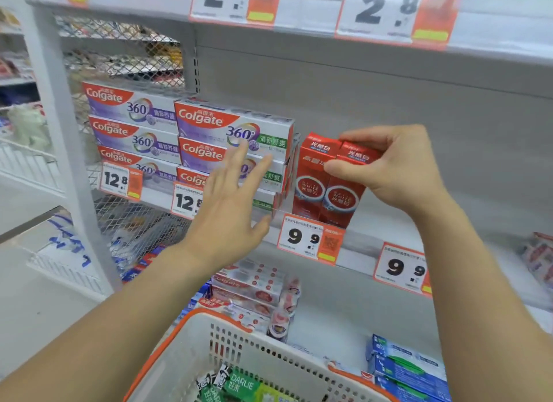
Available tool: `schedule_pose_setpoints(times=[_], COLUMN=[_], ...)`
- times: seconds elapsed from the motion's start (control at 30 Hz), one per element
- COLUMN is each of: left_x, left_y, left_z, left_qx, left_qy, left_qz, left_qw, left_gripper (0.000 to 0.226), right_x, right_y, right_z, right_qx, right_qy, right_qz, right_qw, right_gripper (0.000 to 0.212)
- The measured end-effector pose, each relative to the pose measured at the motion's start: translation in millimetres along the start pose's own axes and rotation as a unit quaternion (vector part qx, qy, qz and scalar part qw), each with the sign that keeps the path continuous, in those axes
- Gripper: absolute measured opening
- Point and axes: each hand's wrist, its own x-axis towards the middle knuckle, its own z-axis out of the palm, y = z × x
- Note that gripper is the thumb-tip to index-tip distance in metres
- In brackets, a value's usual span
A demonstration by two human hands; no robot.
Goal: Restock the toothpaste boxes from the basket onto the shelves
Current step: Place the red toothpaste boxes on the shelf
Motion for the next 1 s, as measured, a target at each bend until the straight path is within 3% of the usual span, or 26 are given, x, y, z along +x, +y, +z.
schedule_pose_setpoints(times=[0.13, 0.3, 0.5, 1.0], left_x=[0.5, 0.3, 1.5, 1.5], left_y=[3.7, 3.0, 7.2, 13.3], left_z=[12.3, 19.8, 25.9, 28.0], left_qx=[-0.005, 0.001, 0.000, -0.012], left_qy=[0.002, 0.005, 0.020, 0.022], left_qz=[0.028, 0.026, 0.021, -0.009], left_qw=[1.000, 1.000, 1.000, 1.000], left_gripper=[0.088, 0.089, 0.084, 0.089], right_x=[6.7, 7.8, 0.7, -4.3], right_y=[14.4, 29.7, 58.7, 53.7], right_z=[3.1, 19.9, 29.0, 47.7], right_qx=[0.094, 0.228, 0.121, 0.155], right_qy=[0.004, -0.030, -0.110, -0.119], right_qz=[0.039, 0.096, 0.126, 0.127], right_qw=[0.995, 0.969, 0.978, 0.972], right_gripper=[0.048, 0.064, 0.061, 0.052])
